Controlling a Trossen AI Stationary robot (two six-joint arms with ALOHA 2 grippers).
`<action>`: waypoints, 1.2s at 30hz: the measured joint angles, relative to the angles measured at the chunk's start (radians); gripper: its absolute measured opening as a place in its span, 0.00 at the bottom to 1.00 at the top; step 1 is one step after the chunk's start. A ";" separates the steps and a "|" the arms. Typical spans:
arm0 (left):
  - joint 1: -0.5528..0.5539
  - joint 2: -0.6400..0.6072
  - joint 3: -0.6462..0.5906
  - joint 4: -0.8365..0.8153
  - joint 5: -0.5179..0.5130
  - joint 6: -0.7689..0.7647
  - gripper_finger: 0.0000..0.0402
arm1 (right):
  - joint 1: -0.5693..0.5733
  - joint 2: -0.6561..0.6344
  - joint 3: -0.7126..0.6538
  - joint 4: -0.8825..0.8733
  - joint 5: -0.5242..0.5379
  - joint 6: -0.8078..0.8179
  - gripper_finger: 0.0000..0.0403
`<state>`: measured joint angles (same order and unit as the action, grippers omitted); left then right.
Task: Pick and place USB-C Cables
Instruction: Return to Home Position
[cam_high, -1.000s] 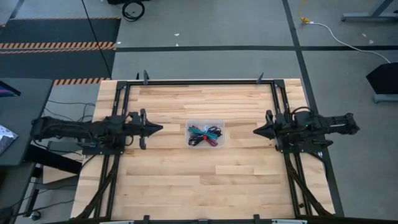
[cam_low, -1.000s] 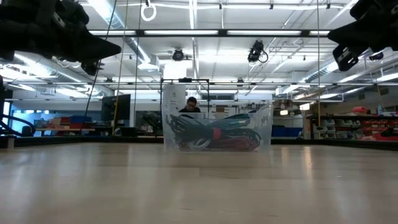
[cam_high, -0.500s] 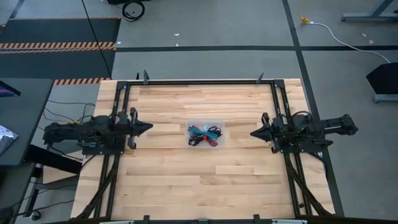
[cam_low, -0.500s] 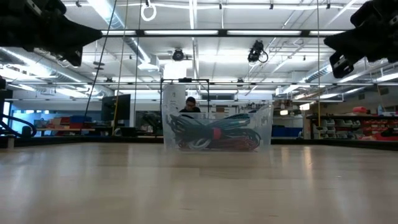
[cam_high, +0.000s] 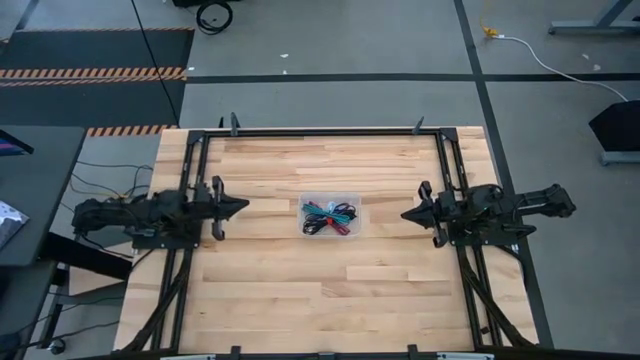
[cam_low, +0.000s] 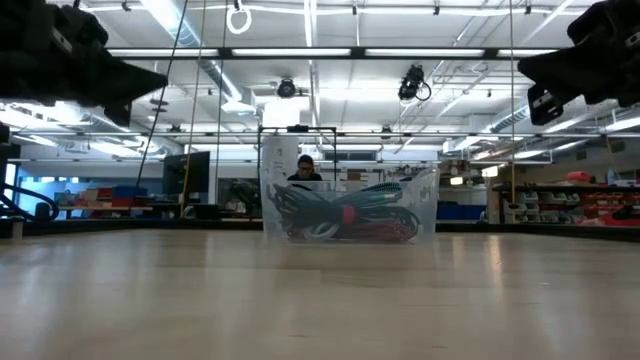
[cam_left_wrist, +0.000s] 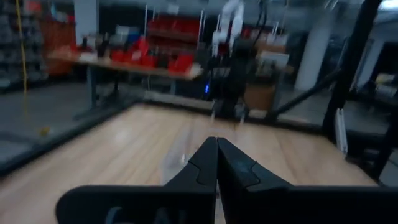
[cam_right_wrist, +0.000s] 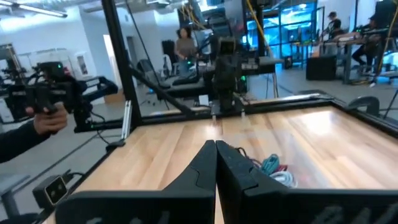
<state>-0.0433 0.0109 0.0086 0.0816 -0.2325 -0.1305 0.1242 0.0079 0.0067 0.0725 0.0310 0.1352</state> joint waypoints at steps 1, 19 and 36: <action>0.000 -0.001 0.000 0.026 0.004 0.007 0.02 | 0.000 0.002 0.000 -0.004 0.003 0.000 0.02; 0.000 0.002 -0.001 -0.008 0.070 0.033 0.03 | 0.000 0.009 0.000 -0.014 0.021 -0.008 0.03; 0.000 0.002 -0.001 -0.007 0.070 0.011 0.03 | 0.000 0.009 0.000 -0.014 0.021 -0.007 0.04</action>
<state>-0.0434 0.0128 0.0074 0.0742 -0.1627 -0.1200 0.1242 0.0174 0.0067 0.0589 0.0517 0.1280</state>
